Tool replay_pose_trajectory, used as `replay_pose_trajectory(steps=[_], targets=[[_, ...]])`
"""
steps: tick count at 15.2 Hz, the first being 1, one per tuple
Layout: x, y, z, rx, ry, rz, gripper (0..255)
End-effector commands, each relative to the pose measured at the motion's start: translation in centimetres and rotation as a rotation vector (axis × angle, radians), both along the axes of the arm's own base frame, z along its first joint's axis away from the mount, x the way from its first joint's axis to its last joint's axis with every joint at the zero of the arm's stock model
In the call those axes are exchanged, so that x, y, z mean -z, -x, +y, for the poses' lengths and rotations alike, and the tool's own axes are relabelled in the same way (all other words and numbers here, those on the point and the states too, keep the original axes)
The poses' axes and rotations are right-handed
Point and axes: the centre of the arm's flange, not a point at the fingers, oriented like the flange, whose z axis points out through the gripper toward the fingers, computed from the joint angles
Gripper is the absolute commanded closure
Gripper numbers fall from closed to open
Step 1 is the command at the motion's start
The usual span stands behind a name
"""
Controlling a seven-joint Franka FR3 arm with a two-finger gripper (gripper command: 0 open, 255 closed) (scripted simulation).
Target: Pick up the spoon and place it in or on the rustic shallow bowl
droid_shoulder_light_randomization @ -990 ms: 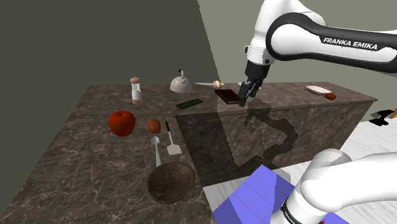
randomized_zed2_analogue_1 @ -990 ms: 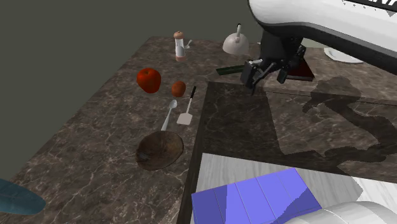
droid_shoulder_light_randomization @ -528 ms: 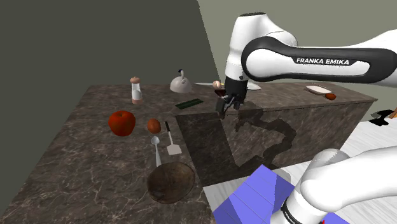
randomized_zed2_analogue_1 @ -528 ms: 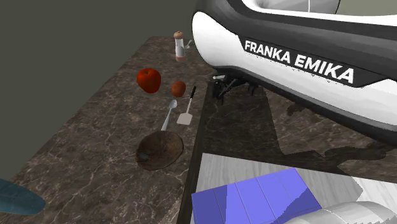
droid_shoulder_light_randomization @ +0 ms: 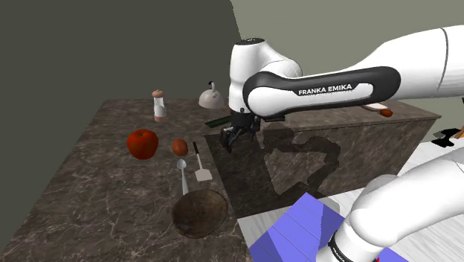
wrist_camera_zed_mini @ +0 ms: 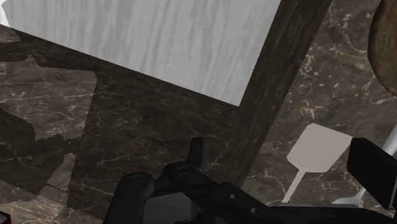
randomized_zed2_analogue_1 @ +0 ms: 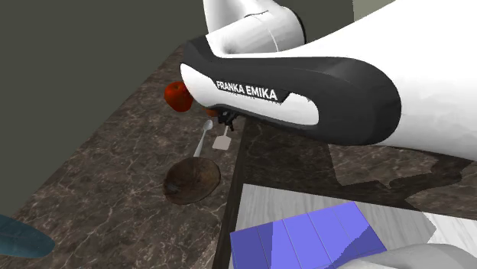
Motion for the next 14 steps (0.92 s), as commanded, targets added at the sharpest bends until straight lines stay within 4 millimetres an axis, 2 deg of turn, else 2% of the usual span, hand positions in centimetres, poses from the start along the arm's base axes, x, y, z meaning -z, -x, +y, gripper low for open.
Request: replay_pose_trajectory(steps=[1,14], targets=[[1.5,-1.1,2.1,0.034,-0.001,-0.004,0],[11.0,-11.3,12.7,0.237,0.006,-0.028,0]])
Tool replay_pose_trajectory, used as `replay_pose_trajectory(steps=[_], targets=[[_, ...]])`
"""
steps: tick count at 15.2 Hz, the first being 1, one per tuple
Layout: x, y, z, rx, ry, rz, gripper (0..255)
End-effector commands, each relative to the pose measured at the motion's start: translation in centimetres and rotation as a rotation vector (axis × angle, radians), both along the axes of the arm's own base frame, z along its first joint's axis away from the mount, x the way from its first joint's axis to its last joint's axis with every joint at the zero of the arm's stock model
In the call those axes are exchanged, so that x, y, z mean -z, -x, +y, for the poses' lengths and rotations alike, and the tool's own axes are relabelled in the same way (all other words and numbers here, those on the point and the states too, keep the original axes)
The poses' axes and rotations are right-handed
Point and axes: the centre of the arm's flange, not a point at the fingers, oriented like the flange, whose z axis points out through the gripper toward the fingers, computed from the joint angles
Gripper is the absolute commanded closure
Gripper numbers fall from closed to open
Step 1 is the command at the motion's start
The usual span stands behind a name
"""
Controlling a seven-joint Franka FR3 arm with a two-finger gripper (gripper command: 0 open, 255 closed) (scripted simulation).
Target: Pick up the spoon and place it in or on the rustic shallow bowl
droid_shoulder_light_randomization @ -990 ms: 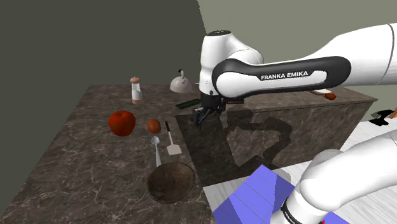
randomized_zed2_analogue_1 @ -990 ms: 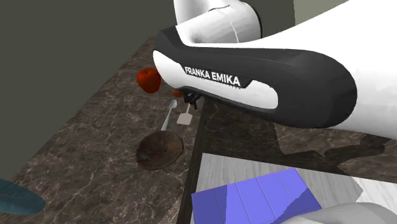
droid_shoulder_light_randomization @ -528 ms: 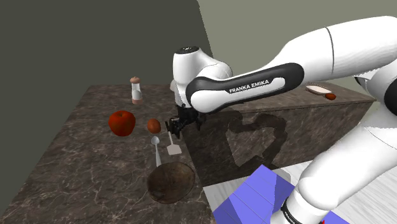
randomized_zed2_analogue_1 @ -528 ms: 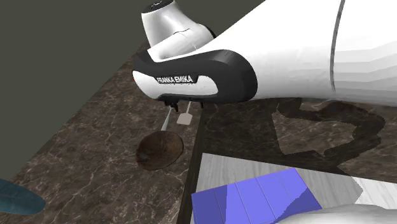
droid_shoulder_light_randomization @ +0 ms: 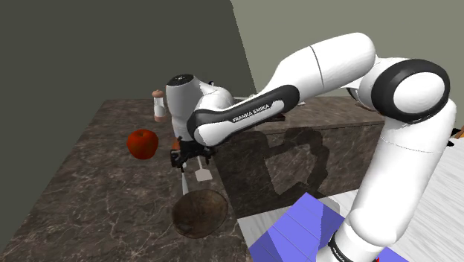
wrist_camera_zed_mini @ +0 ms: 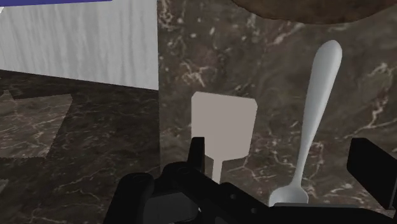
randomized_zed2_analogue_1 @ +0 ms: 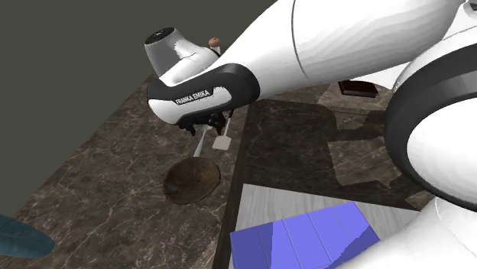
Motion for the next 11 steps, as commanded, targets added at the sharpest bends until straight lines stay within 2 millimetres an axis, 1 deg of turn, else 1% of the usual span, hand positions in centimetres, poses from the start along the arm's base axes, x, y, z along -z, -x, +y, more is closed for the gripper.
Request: replay_pose_trajectory(steps=[1,4,11], targets=[[1.4,-2.1,1.3,0.035,0.002,-0.005,0],[3.4,-4.5,3.2,0.077,0.003,-0.01,0],[7.0,-4.8,2.5,0.077,0.003,-0.01,0]])
